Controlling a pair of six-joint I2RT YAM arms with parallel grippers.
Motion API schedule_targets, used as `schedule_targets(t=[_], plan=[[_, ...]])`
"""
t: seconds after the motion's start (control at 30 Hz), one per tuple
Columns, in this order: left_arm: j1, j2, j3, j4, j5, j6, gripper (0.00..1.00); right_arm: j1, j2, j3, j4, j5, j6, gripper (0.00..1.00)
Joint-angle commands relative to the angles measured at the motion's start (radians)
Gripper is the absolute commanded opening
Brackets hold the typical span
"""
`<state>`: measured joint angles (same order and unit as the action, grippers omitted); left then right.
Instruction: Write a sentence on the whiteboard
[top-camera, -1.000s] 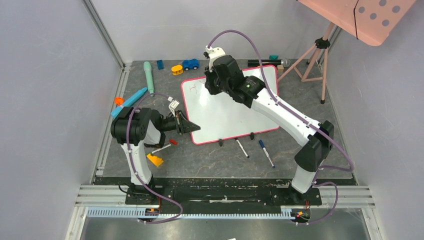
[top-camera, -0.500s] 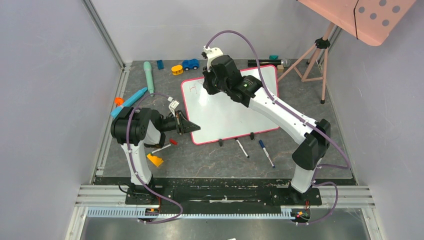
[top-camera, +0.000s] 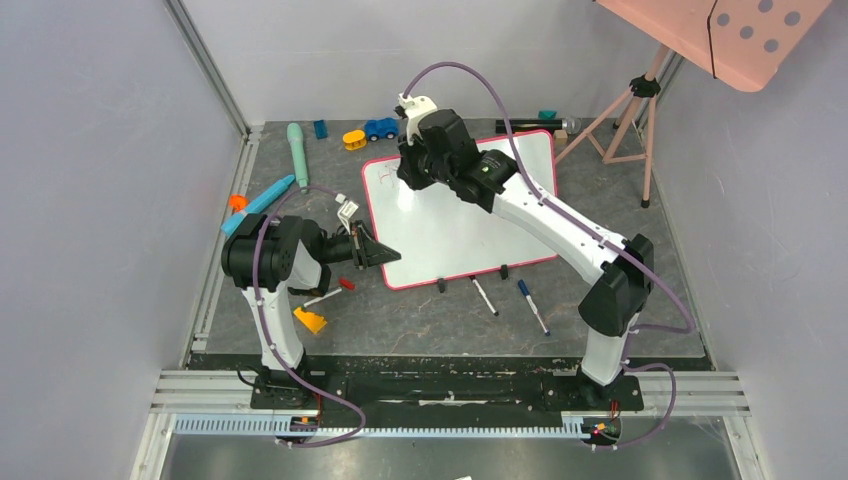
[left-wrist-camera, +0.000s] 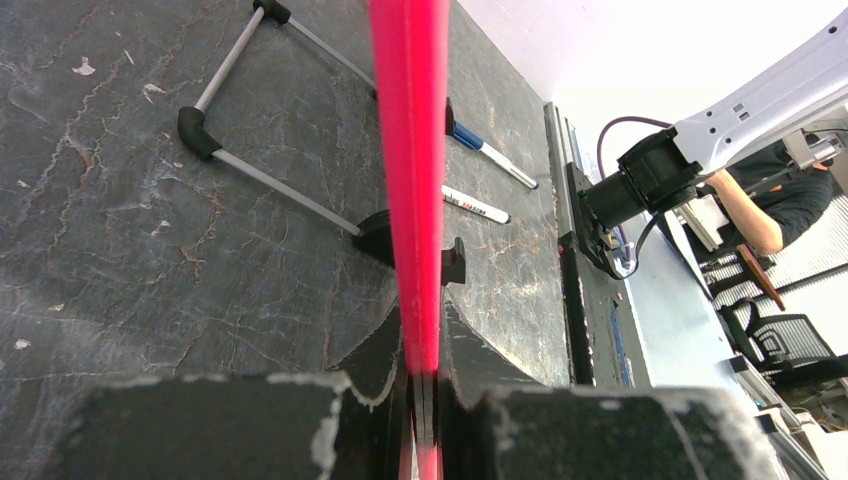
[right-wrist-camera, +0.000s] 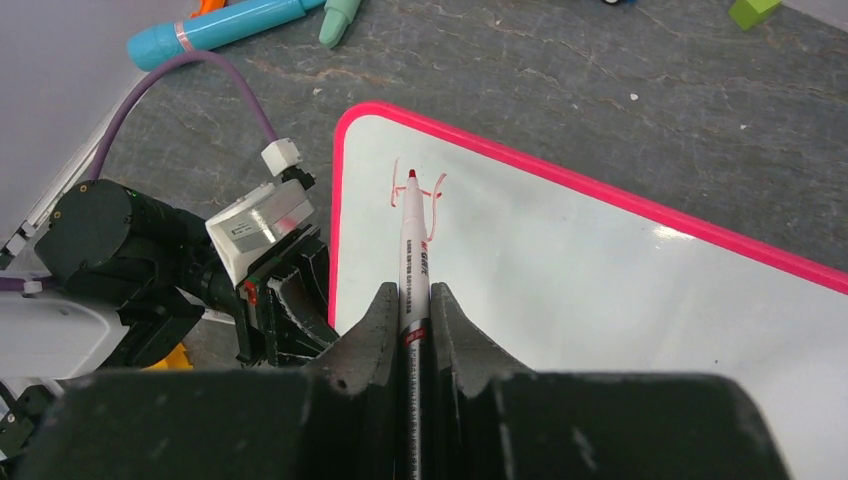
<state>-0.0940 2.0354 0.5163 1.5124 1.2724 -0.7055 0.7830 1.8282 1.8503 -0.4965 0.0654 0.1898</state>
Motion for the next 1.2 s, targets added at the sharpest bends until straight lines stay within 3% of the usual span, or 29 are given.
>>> schedule_targets(t=[0.0, 0.4, 1.17], plan=[[-0.008, -0.001, -0.01, 0.045, -0.01, 0.112, 0.02, 0.0, 0.019, 0.058, 0.02, -0.023, -0.012, 0.0], [-0.008, 0.002, -0.006, 0.045, -0.004, 0.108, 0.02, 0.0, -0.019, -0.01, -0.023, 0.083, -0.011, 0.0], [-0.01, -0.001, -0.006, 0.045, 0.001, 0.111, 0.02, -0.001, -0.012, -0.009, -0.042, 0.138, 0.002, 0.0]])
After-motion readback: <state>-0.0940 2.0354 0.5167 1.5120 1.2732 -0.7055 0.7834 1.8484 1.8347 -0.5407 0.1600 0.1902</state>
